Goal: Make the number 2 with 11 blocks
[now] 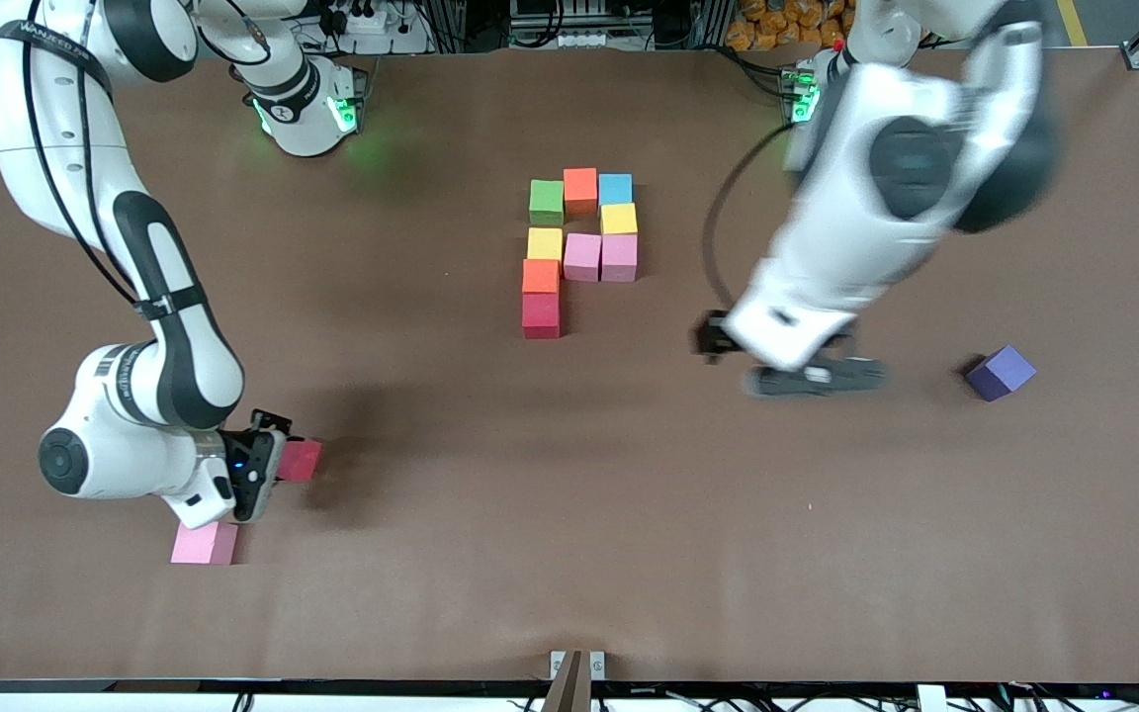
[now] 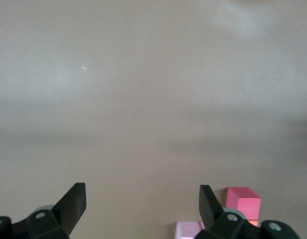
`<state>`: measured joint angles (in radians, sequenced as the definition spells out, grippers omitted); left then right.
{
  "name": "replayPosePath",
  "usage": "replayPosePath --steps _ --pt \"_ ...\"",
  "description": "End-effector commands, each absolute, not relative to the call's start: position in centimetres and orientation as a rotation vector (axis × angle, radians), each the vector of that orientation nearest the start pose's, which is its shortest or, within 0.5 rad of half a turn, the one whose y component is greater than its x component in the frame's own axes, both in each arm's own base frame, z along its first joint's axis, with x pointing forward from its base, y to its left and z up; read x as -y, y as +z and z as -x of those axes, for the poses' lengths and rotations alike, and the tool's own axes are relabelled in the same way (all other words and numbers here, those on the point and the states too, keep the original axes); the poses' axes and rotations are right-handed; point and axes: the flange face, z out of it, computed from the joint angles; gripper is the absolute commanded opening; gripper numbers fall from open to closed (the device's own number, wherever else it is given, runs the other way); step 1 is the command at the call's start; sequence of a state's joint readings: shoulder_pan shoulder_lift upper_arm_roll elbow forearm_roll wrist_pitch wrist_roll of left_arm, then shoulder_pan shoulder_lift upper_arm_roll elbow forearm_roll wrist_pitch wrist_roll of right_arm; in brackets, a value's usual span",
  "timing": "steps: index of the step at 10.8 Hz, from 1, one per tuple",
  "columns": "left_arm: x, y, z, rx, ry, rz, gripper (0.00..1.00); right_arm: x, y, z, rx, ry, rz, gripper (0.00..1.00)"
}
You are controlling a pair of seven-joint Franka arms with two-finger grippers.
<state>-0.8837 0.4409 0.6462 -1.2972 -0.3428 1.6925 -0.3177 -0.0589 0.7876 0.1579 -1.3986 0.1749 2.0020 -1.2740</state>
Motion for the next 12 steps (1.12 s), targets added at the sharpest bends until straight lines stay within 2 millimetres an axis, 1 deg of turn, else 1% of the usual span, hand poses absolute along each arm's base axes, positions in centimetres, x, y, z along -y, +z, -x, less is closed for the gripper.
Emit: replayPosePath --steps 1,2,3,4,5,6,8,9,10,11,12 --pt "21.3 55.1 -62.5 0.115 0.015 3.245 1.0 -10.5 24.5 -70.3 1.602 -0.016 2.263 0.33" --pt "19.2 55.5 -62.9 0.146 0.003 3.218 1.0 -12.2 24.7 -70.1 1.6 -0.008 2.265 0.33" --pt "16.7 56.3 -62.9 0.134 -0.006 3.205 1.0 -14.2 24.7 -69.7 1.61 0.001 2.255 0.33" --pt "14.2 56.4 -63.0 0.131 0.026 3.22 1.0 -16.0 24.8 -69.4 1.616 0.008 2.251 0.33" --pt "11.8 56.6 -62.8 0.158 0.082 3.253 1.0 -18.4 25.8 -68.8 1.607 0.009 2.252 0.33" --pt "9.4 56.9 -62.6 0.191 0.085 3.264 1.0 -20.6 26.6 -68.3 1.577 0.011 2.264 0.33" --pt "6.5 58.0 -62.3 0.237 0.076 3.274 1.0 -24.5 27.1 -67.2 1.568 0.015 2.259 0.33" --pt "5.0 58.3 -62.3 0.209 0.067 3.284 1.0 -26.6 27.5 -66.5 1.573 0.01 2.265 0.33" --pt "3.7 58.6 -62.2 0.196 0.052 3.275 1.0 -29.4 27.8 -65.5 1.613 0.005 2.244 0.33" --pt "4.3 58.3 -62.3 0.156 0.053 3.215 1.0 -31.9 28.4 -64.7 1.621 -0.013 2.256 0.33" --pt "5.5 57.9 -62.3 0.082 0.043 3.1 1.0 -34.1 28.5 -63.6 1.626 -0.018 2.26 0.34"
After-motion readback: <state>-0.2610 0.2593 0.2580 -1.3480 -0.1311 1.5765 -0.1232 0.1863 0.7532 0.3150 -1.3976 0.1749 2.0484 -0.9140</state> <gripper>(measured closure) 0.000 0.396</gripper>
